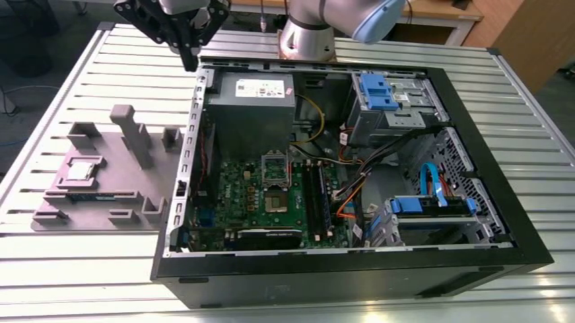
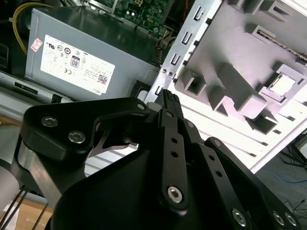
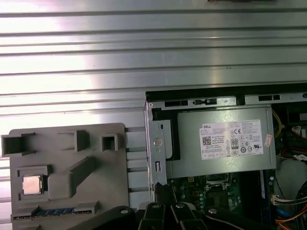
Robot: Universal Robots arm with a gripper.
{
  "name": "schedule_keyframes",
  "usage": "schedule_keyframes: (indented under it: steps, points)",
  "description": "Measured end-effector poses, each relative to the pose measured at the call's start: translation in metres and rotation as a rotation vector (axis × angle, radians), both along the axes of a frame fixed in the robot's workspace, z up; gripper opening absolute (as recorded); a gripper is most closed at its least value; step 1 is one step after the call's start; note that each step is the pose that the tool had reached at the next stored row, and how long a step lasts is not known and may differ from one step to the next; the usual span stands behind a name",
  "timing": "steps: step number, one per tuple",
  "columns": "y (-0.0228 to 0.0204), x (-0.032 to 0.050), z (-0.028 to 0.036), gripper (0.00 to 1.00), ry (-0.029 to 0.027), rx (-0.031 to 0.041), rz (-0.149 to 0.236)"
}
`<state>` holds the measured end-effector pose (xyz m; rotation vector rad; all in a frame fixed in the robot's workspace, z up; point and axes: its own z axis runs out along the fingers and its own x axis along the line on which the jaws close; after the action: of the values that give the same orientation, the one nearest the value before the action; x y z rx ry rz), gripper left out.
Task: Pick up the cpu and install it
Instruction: 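Reach for the cpu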
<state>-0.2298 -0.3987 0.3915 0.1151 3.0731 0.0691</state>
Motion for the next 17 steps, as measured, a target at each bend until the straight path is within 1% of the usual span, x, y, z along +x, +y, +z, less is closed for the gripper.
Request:
schedule_keyframes:
  steps: [7, 12, 17]
  points:
    - [0.0, -0.0152, -0.0015, 0.11, -0.0129, 0.0, 0.0]
    - [0.0001, -0.0274, -0.0027, 0.11, -0.0196, 0.0001, 0.0]
    - [0.0001, -0.0403, -0.0041, 0.11, -0.025, 0.0, 0.0]
